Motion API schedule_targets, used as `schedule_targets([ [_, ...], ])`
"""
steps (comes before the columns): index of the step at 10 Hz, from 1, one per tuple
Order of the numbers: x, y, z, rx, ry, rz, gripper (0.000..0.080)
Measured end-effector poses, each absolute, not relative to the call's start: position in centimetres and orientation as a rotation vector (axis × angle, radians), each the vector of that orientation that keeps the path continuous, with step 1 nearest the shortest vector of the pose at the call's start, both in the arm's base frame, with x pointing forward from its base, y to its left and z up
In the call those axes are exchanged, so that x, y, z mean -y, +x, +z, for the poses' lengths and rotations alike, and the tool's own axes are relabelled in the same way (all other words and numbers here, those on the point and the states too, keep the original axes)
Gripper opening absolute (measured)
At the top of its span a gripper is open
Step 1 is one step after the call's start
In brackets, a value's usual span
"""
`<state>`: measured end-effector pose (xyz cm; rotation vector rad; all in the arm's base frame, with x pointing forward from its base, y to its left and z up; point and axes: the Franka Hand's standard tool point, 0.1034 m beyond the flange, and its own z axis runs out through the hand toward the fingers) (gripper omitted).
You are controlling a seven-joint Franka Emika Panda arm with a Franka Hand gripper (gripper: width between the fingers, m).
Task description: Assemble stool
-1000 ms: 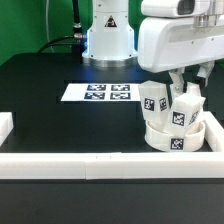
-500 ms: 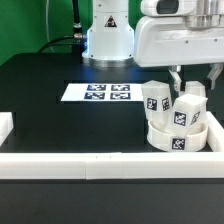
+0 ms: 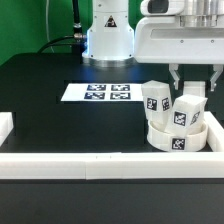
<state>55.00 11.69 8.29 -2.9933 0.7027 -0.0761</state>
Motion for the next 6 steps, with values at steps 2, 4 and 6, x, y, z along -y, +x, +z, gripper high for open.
schedule_targets([
  [2,-12.20,54.83,8.30,-1.094,-2.841,-0.052,0.0334],
  [4,-12.35,54.87,8.31,-1.380,-2.690,-0.026,0.0334],
  [6,-12.38,54.88,8.31,-1.514,-2.611,-0.014,0.0334],
])
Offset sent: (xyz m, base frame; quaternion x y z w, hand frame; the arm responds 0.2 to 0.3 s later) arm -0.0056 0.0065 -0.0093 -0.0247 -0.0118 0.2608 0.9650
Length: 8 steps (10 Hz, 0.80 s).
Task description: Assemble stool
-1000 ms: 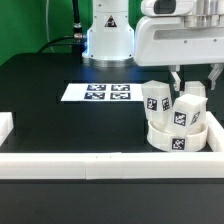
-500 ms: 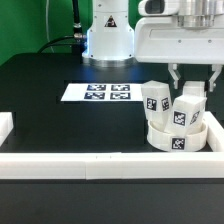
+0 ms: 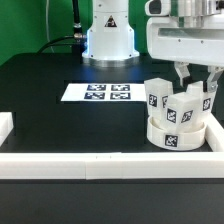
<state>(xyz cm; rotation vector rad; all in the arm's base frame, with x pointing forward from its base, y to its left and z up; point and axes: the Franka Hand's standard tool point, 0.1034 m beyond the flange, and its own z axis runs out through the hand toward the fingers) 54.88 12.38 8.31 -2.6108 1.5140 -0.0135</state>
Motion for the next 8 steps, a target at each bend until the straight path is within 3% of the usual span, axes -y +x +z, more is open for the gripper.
schedule_targets([
  [4,-12.43,54.87,8.30,-1.823,-2.389,0.018,0.0334],
  [8,-12.36,54.79,8.26,-2.331,-1.762,0.100,0.0334],
])
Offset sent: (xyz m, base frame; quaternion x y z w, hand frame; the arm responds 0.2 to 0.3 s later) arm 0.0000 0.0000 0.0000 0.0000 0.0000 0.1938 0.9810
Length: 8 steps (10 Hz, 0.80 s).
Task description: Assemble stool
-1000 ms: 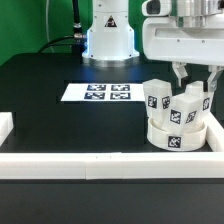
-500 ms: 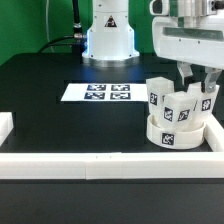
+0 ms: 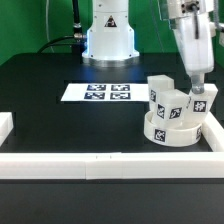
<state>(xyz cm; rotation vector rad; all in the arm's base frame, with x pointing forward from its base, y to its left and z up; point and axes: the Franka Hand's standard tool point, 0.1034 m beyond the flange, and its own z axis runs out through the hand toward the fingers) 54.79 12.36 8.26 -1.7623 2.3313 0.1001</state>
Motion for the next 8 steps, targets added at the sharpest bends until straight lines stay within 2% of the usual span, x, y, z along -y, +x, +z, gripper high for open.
schedule_targets([
  [7,-12.21,55.08,8.38,-2.559,-1.401,0.137,0.0334],
  [8,-12.24,55.06,8.38,-2.554,-1.410,0.137,0.0441],
])
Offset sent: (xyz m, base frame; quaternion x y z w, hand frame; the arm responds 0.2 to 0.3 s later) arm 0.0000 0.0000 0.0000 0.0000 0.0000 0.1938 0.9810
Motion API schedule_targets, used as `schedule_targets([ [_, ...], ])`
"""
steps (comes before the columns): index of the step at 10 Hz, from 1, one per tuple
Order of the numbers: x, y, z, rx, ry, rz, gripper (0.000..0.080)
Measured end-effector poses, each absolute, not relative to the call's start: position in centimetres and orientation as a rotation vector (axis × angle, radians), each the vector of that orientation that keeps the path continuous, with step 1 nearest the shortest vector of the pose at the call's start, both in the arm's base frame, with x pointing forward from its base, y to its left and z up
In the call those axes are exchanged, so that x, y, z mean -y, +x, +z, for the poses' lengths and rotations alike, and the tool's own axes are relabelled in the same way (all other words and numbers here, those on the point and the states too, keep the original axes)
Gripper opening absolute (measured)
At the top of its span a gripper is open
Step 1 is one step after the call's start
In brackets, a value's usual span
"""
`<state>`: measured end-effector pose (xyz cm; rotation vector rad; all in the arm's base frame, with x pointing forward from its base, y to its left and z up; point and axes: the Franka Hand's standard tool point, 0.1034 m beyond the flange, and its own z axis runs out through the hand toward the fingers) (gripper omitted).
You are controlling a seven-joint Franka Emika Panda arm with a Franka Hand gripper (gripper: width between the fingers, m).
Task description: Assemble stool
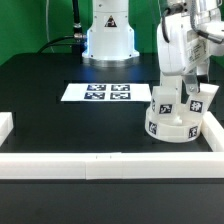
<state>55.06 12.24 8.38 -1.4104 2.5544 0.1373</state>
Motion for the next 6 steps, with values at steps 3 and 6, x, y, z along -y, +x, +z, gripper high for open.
schedule_targets([
  [3,-12.9,55.4,12.3,-2.483,-1.421,0.144,0.0633],
  [6,-13.5,55.4,13.0,-2.467,-1.432,0.156,0.0649],
])
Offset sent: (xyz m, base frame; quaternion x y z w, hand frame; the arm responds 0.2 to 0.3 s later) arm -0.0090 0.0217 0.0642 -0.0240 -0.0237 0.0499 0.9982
